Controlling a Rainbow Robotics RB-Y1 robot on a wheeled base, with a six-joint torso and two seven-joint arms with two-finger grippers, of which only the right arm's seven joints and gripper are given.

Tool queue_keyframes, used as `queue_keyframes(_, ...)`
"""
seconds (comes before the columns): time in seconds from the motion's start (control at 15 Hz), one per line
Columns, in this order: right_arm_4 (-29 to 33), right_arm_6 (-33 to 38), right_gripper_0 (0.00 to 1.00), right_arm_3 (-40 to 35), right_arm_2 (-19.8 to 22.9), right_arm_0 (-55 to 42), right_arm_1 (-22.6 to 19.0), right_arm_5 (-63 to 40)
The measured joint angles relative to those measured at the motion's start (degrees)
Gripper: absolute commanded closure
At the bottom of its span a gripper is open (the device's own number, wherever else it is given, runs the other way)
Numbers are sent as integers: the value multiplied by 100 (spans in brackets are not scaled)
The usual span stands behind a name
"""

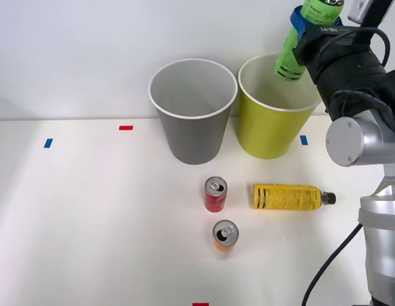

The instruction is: Put cans in the gray bin, plastic bottles in the light green bin

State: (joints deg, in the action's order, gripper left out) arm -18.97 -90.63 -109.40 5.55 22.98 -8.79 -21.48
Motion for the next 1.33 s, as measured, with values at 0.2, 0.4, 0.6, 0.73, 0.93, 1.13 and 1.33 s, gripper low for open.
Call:
queue_keyframes(0.2, 83, -73, 100, 351, -54, 231, -30, 1)
queue_keyframes(0.4, 157, -124, 94, 536, -50, 378, -28, 12)
queue_keyframes(0.6, 178, -134, 15, 542, -31, 382, -42, 35)
queue_keyframes(0.73, 187, -132, 3, 543, -22, 377, -55, 63)
queue_keyframes(0.93, 195, -142, 1, 543, -87, 370, -162, 170)
queue_keyframes(1.13, 214, -165, 1, 541, -246, 188, -282, 652)
queue_keyframes(1.33, 217, -167, 1, 539, -432, -165, -390, 1278)
